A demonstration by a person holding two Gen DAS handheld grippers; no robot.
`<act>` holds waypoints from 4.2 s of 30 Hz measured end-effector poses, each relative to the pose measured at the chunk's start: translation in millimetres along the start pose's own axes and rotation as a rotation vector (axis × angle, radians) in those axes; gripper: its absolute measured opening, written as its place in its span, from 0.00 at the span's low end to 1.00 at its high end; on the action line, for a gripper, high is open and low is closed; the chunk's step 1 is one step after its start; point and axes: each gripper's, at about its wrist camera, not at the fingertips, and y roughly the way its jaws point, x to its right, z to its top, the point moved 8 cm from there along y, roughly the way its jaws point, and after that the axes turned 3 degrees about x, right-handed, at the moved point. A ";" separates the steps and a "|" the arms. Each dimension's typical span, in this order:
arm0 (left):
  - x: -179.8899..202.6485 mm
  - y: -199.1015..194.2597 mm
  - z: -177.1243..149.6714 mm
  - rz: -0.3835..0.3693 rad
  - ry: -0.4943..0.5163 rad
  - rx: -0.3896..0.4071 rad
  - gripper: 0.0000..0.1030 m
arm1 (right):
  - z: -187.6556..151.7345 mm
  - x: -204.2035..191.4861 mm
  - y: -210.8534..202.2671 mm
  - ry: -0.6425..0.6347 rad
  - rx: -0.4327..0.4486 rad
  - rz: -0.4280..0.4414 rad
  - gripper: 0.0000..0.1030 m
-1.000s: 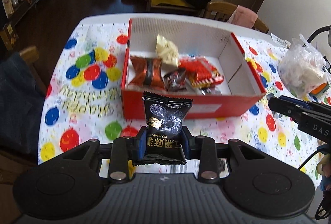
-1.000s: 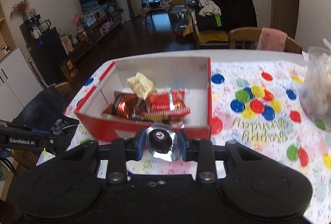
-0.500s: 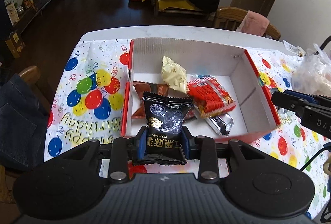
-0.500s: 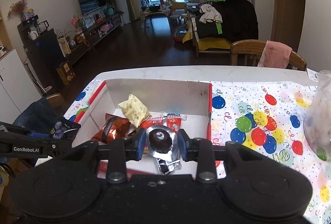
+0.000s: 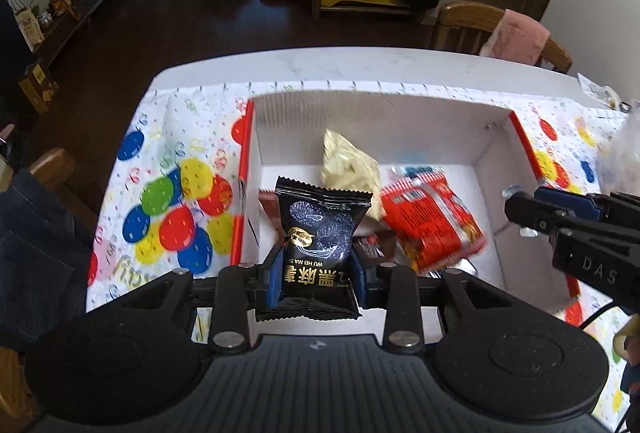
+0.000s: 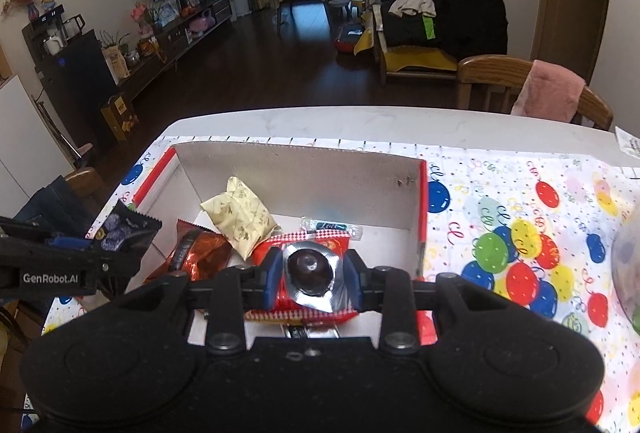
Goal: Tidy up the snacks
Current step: 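Carry black snack pack and silver chocolate over the red box, then open left gripper releasing black pack while right gripper releases silver chocolate in box, then withdraw both grippers from the box back toward the snack pile, then lower left gripper toward yellow candy while right gripper approaches light blue packet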
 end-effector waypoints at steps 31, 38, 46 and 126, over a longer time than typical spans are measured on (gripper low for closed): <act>4.5 75.5 -3.9 0.032 0.023 -0.175 0.33 | -19.6 -8.6 72.8 -0.084 -0.183 0.029 0.36; 3.8 67.0 -3.4 0.010 0.001 -0.154 0.42 | -21.6 -9.9 66.9 -0.075 -0.188 0.034 0.38; 0.8 44.6 -3.6 -0.007 -0.005 -0.101 0.42 | -20.3 -12.5 43.1 -0.074 -0.164 0.055 0.46; -51.4 12.4 -173.7 -0.082 0.146 -0.146 0.76 | -221.3 -116.8 -60.9 -0.487 -0.234 0.286 0.94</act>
